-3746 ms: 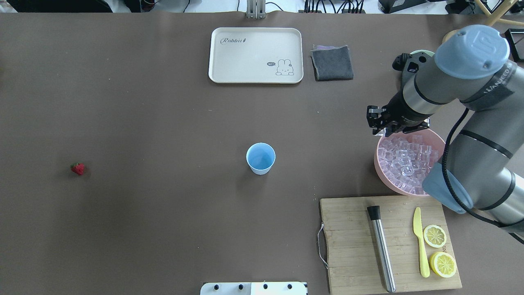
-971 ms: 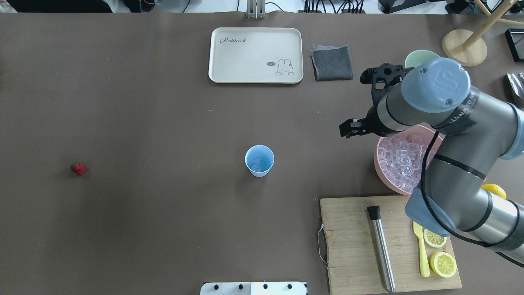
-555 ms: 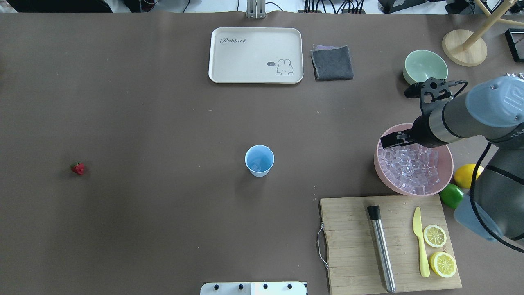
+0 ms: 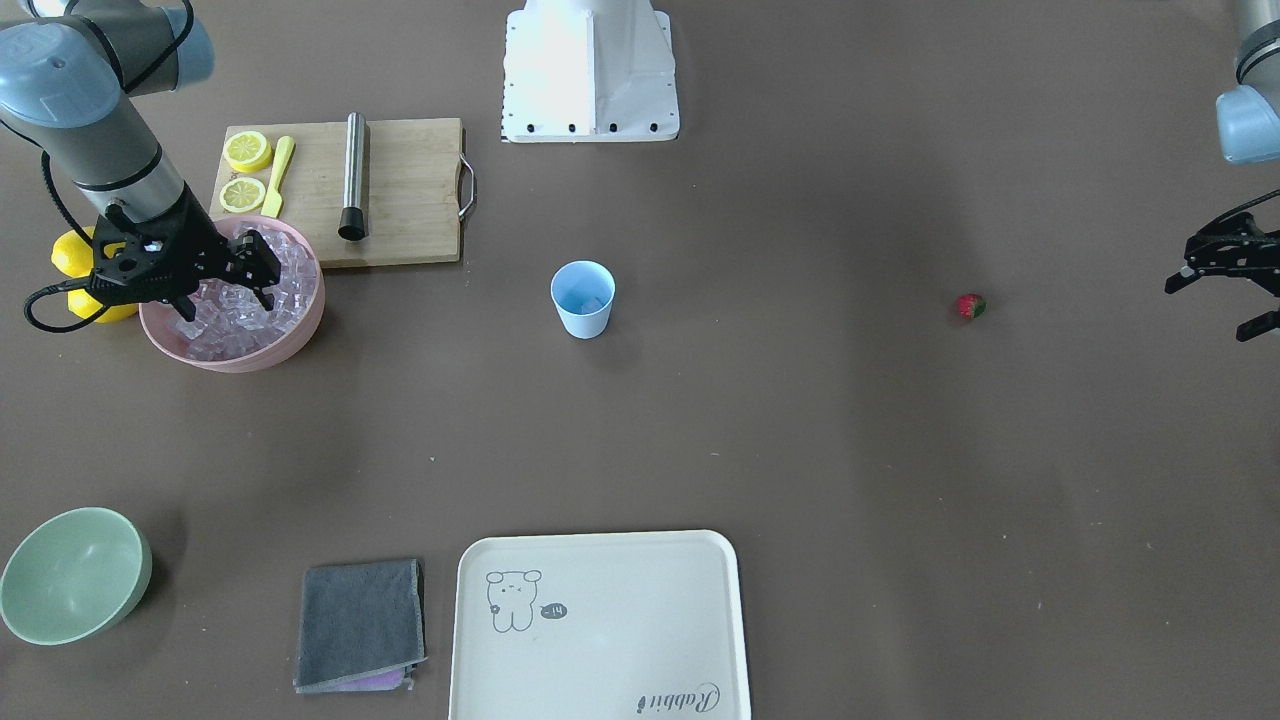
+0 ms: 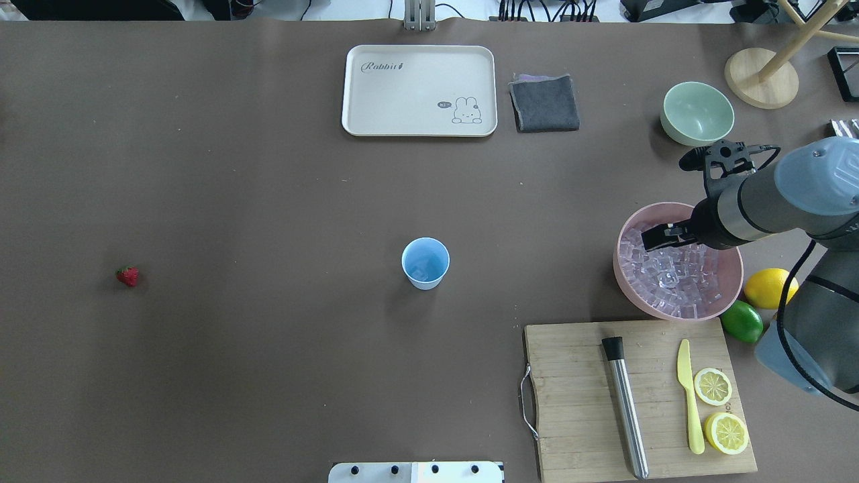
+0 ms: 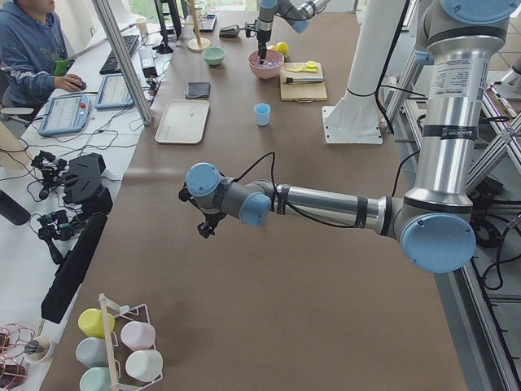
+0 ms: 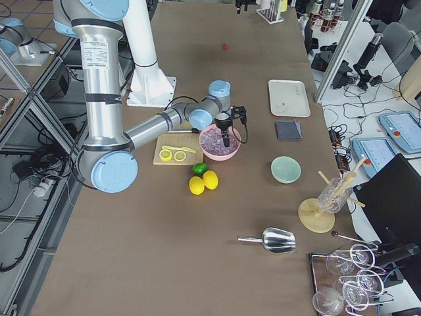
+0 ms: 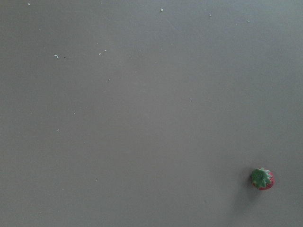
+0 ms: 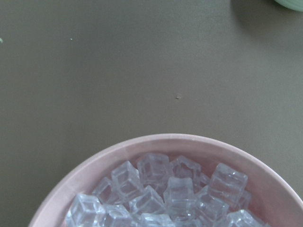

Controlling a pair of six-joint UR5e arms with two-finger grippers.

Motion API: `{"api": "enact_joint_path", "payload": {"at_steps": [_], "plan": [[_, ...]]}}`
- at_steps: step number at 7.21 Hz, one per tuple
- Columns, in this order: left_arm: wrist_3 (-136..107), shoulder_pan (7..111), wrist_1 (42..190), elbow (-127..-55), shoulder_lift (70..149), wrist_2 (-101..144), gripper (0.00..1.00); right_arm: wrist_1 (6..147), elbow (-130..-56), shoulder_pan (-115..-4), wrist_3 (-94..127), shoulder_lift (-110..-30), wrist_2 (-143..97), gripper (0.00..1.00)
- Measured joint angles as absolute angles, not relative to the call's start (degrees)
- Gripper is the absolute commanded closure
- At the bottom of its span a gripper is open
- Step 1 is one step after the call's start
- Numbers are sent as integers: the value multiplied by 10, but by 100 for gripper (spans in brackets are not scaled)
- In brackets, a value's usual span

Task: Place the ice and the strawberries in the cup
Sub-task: 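Lower the right gripper into the bowl and grasp another ice cube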

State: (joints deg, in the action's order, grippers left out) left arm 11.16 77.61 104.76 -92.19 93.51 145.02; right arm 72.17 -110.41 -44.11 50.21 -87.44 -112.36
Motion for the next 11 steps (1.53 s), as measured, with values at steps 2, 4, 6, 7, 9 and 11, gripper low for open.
{"api": "enact_joint_path", "payload": {"at_steps": [2, 4, 6, 7, 9, 11], "plan": [[112, 775, 1048, -922, 935, 1450, 2, 721, -1100, -434, 518, -873, -1123, 17], [111, 774, 1052, -922, 935, 1450, 2, 721, -1100, -418, 539, -874, -1119, 27], [111, 773, 1058, -921, 935, 1450, 2, 722, -1101, -408, 544, -878, -1117, 87], [111, 772, 1059, -922, 935, 1450, 2, 723, -1101, -405, 544, -883, -1117, 100], [111, 772, 1059, -923, 935, 1450, 2, 724, -1107, -403, 543, -885, -1117, 100], [111, 771, 1059, -923, 935, 1450, 2, 727, -1117, -410, 540, -883, -1120, 100]]}}
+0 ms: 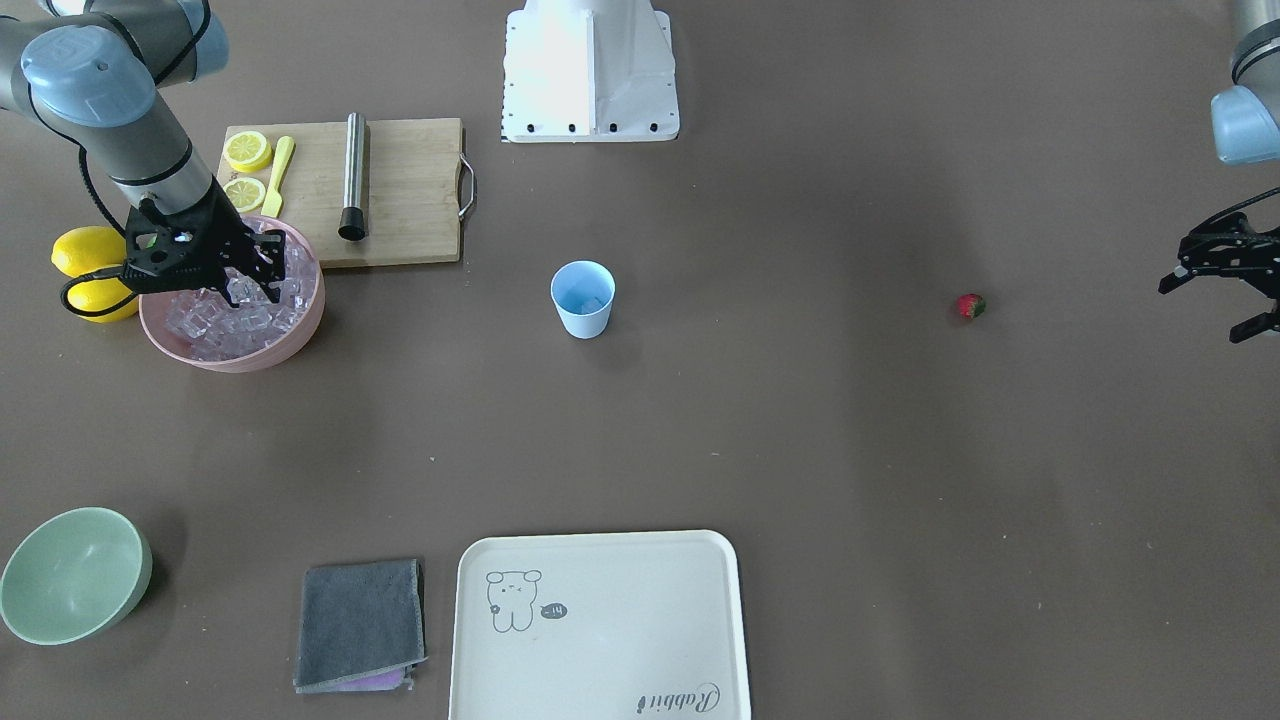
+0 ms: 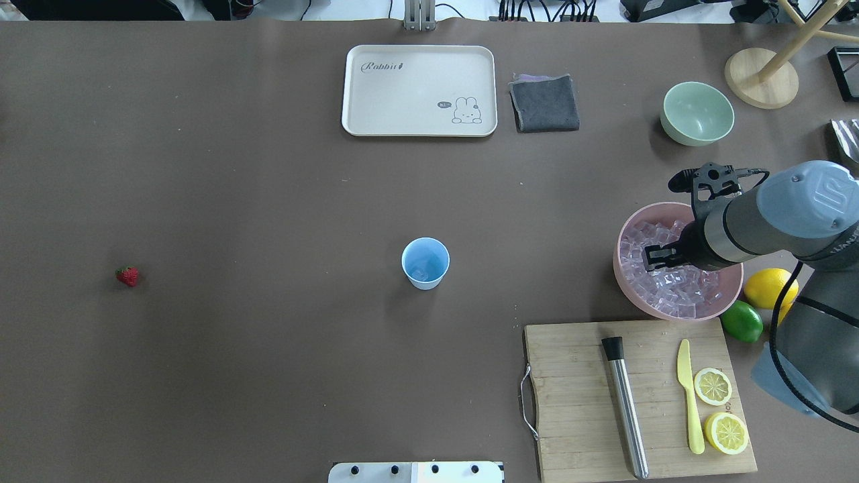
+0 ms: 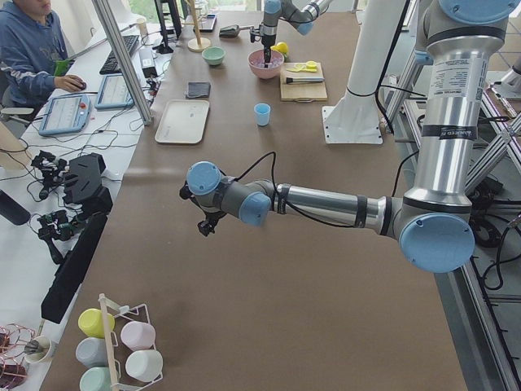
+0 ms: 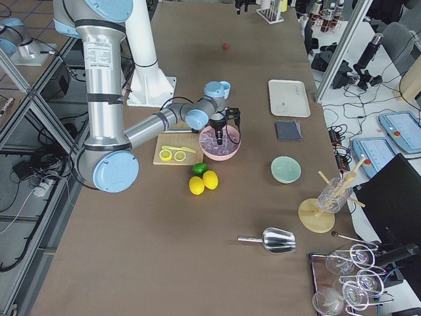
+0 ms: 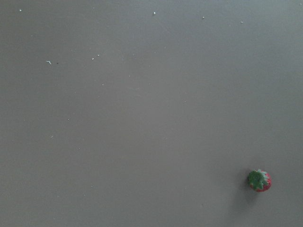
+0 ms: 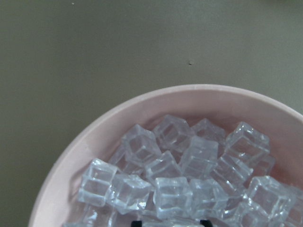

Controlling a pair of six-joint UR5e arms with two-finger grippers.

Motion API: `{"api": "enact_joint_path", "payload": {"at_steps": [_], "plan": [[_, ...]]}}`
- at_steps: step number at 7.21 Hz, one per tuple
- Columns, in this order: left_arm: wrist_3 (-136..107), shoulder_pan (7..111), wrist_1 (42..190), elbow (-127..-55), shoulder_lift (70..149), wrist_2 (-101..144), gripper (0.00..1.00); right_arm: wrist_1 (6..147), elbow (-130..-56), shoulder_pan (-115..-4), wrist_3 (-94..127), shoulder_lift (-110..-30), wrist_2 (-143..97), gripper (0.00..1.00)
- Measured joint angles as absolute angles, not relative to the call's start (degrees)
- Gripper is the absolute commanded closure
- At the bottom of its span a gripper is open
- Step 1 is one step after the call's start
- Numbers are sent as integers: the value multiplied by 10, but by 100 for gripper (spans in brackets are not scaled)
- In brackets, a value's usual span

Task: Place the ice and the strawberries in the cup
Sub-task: 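Lower the right gripper into the bowl and grasp another ice cube, then carry the second ice cube with the right gripper over the cup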

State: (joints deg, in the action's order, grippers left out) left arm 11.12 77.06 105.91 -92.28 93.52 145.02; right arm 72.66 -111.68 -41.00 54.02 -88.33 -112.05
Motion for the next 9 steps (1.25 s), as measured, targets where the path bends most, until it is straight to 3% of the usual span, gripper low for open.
{"api": "enact_joint_path", "payload": {"at_steps": [3, 6, 9], "plan": [[111, 766, 1060, -923, 935, 1450, 2, 767, -1139, -443, 540, -850, -1152, 100], [111, 760, 1060, -921, 937, 1450, 2, 920, -1143, -446, 573, -710, -1166, 100], [110, 759, 1059, -920, 937, 1450, 2, 947, -1121, -393, 694, -602, -1138, 100]]}}
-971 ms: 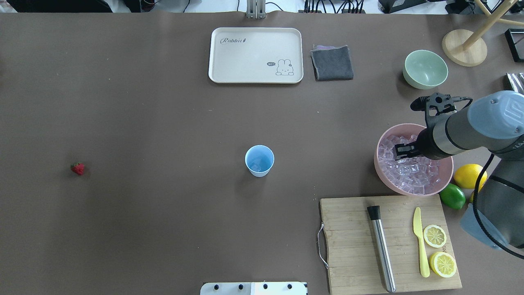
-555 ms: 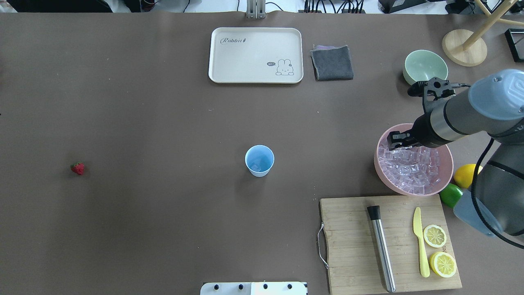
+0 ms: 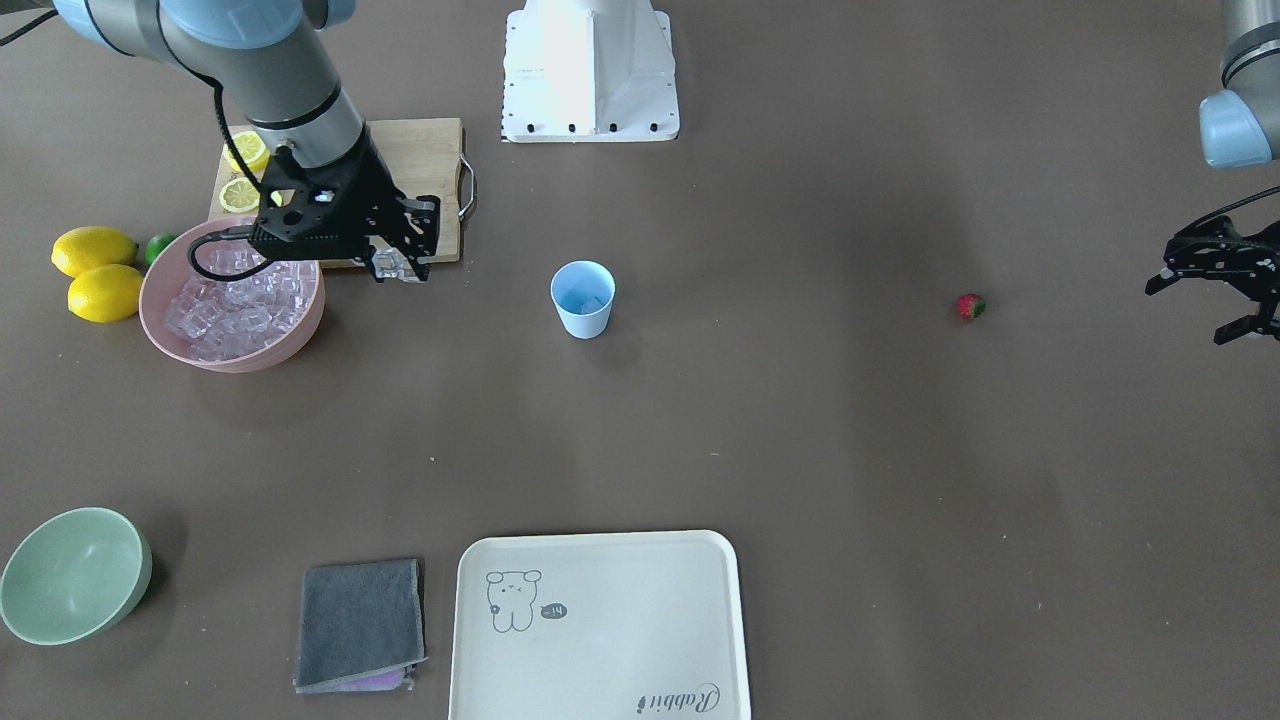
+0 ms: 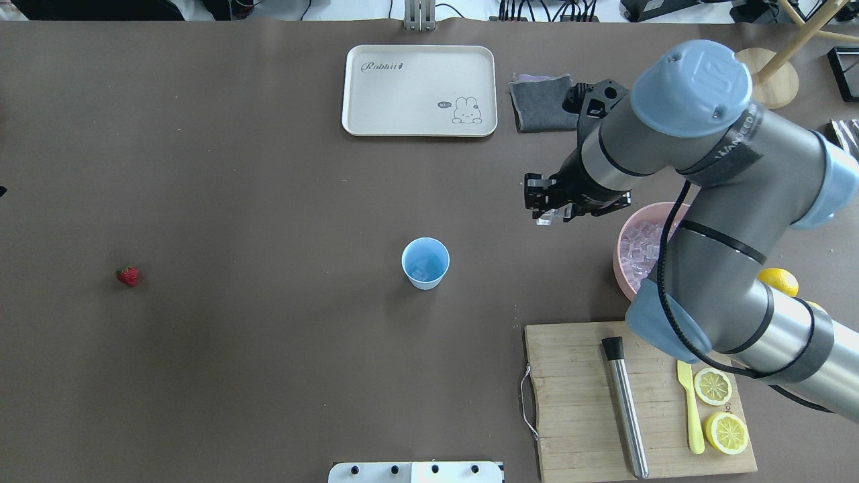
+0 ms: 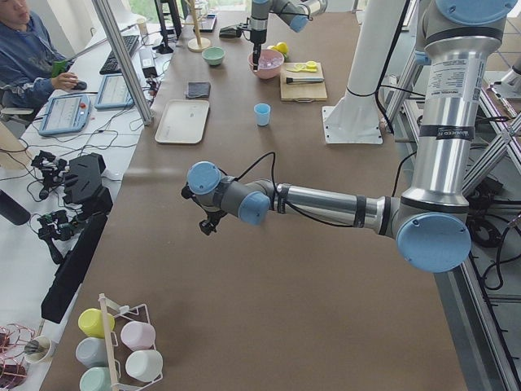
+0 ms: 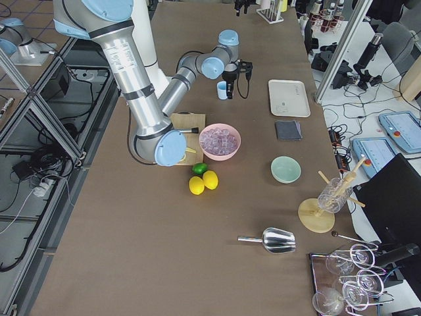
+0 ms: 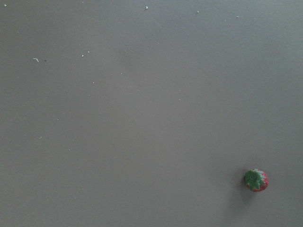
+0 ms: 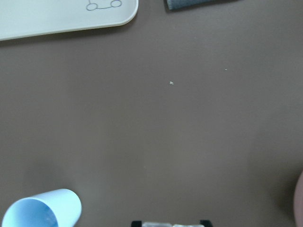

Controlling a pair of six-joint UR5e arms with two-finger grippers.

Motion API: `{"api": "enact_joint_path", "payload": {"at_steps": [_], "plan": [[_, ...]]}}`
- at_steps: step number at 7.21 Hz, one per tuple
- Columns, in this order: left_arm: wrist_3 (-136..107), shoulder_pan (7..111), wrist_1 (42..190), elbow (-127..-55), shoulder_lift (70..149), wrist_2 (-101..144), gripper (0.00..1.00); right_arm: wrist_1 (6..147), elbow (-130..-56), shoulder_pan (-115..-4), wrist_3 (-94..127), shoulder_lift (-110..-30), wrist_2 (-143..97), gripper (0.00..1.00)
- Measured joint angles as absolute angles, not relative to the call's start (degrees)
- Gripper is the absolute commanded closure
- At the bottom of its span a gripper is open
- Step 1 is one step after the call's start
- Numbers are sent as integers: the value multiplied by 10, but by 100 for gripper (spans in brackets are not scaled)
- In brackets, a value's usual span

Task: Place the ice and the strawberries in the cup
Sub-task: 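Carry the second ice cube with the right gripper over the cup, then drop the ice cube into the cup and withdraw the right arm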

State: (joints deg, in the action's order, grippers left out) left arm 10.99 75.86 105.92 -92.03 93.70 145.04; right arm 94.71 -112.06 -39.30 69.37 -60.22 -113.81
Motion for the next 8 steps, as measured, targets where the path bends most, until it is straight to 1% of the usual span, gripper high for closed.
{"api": "enact_joint_path", "payload": {"at_steps": [2, 4, 6, 7, 8], "plan": [[110, 759, 1059, -921, 937, 1451, 2, 947, -1071, -351, 755, -528, -1084, 100], [110, 759, 1059, -922, 937, 1451, 2, 947, -1012, -318, 782, -472, -1040, 100], [110, 758, 1059, -923, 937, 1452, 2, 948, -971, -291, 793, -444, -1019, 100], [110, 759, 1059, -922, 937, 1453, 2, 948, -965, -282, 795, -442, -1013, 100], [110, 759, 1060, -922, 937, 1453, 2, 949, -964, -276, 795, -444, -1011, 64]]}}
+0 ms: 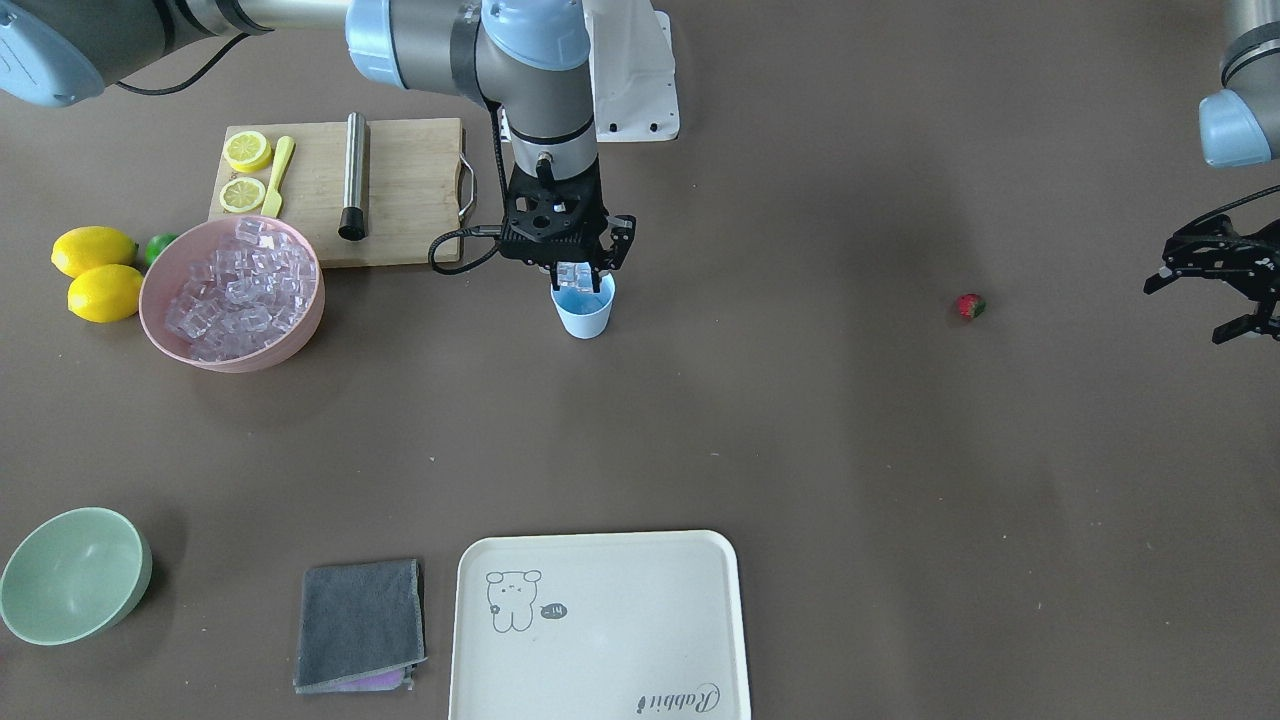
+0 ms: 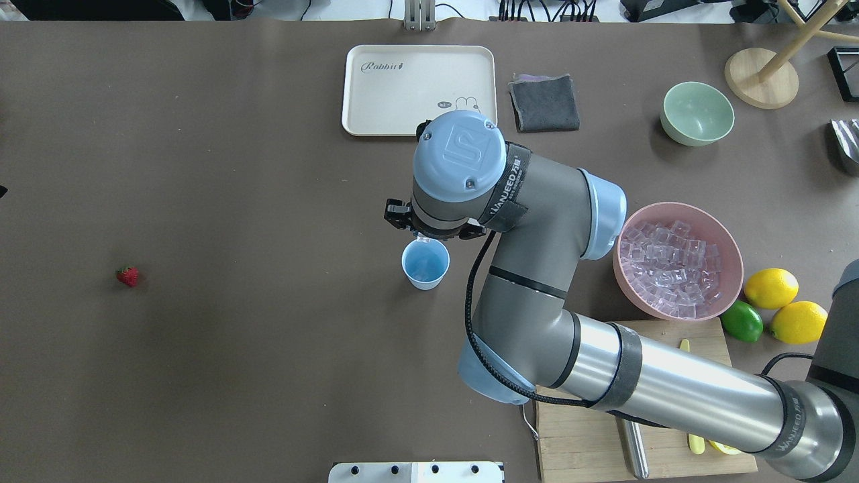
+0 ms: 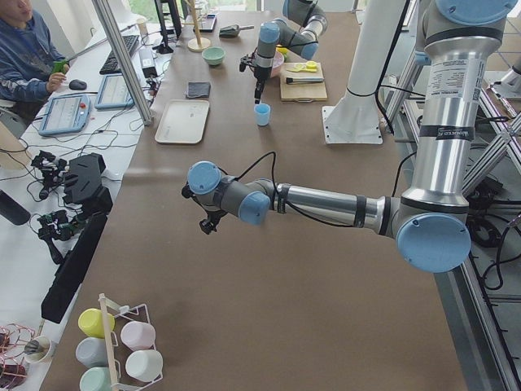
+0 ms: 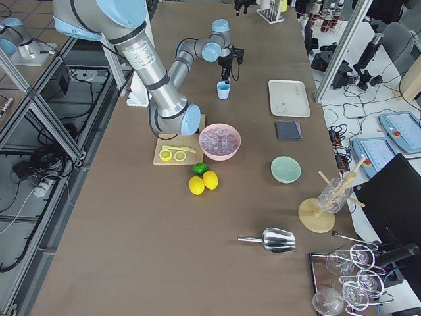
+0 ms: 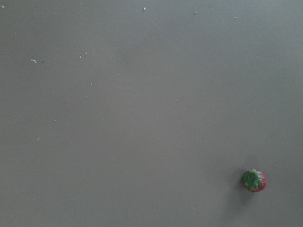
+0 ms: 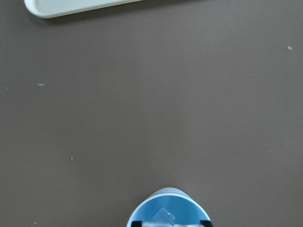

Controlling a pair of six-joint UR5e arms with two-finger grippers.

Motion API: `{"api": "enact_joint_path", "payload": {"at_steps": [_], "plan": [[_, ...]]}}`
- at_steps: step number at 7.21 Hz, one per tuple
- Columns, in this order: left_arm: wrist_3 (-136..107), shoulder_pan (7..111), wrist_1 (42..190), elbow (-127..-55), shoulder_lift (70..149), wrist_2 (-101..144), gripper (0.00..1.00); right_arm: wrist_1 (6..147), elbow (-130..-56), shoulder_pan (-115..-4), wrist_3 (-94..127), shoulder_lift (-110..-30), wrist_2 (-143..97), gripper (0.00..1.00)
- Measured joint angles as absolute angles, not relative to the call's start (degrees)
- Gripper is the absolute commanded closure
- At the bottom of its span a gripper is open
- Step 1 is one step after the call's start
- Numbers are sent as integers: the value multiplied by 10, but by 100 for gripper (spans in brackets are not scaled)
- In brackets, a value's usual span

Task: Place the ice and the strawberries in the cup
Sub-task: 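Drop the ice cube into the cup and withdraw the right arm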

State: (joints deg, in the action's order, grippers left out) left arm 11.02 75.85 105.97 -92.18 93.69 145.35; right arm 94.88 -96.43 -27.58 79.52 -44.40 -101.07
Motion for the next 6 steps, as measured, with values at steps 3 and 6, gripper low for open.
{"api": "enact_joint_path", "payload": {"at_steps": [3, 6], "plan": [[111, 758, 1060, -923, 937, 1454, 2, 949, -969, -271, 796, -449, -1008, 0], [111, 757, 1060, -922, 938, 1454, 2, 982, -990, -271, 795, -449, -1010, 0]]}}
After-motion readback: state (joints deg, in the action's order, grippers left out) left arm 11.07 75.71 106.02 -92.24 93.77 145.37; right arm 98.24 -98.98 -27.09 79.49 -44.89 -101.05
